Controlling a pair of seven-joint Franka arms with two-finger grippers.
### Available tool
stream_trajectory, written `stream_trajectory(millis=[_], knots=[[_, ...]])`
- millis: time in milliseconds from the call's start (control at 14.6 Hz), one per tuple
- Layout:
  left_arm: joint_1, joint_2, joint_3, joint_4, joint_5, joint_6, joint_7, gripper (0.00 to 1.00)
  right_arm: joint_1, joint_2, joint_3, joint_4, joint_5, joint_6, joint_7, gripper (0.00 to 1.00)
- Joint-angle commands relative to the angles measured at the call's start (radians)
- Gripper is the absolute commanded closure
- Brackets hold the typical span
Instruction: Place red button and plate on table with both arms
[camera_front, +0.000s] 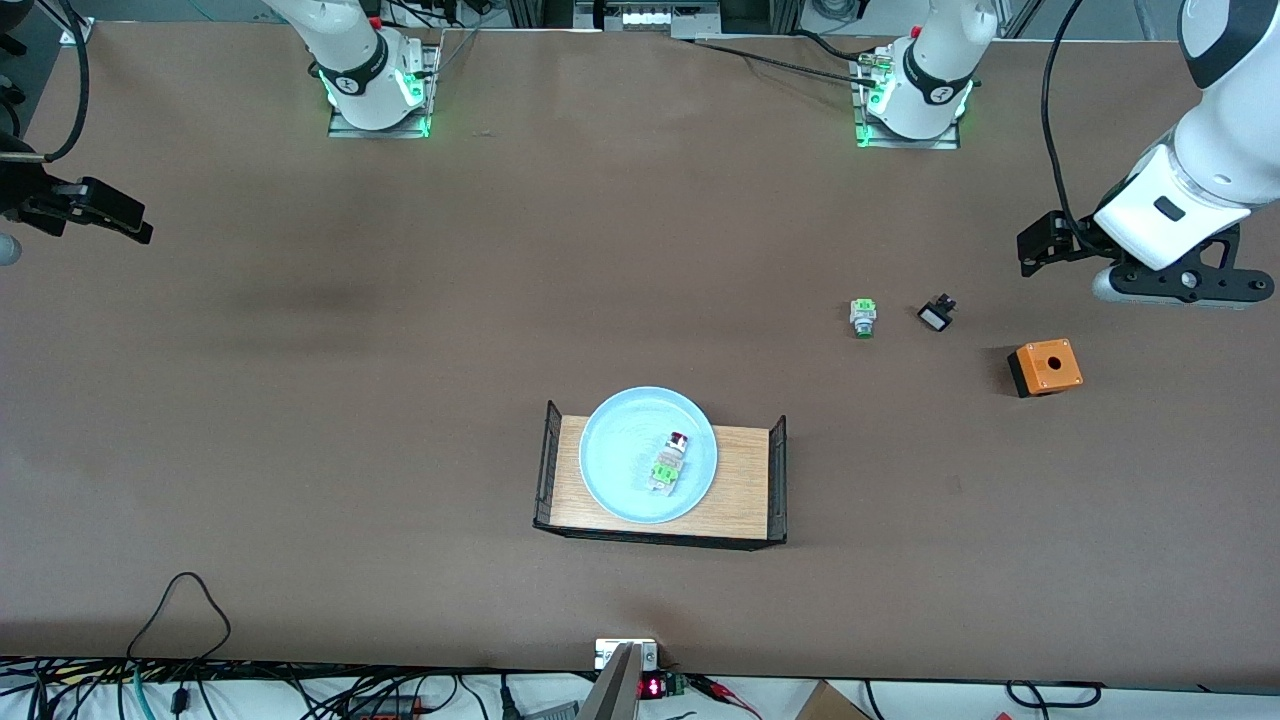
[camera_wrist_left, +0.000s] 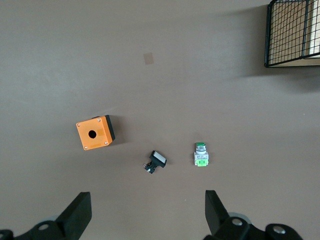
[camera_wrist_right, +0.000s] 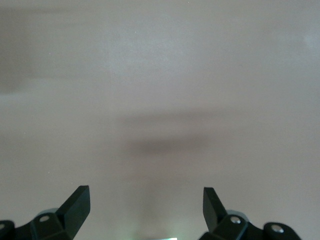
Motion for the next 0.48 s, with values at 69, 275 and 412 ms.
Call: stream_trajectory(millis=[69, 275, 412], knots=[[0.002, -0.021, 0.002, -0.005, -0.007, -0.014, 0.0, 0.0, -0.007, -0.008, -0.003, 0.002, 0.012, -0.009, -0.018, 0.0], [0.002, -0.021, 0.002, -0.005, -0.007, -0.014, 0.0, 0.0, -0.005, -0.01, -0.001, 0.0, 0.012, -0.012, -0.018, 0.0], [0.002, -0.021, 0.002, -0.005, -0.007, -0.014, 0.0, 0.0, -0.004, -0.01, 0.0, 0.0, 0.012, -0.012, -0.018, 0.0]])
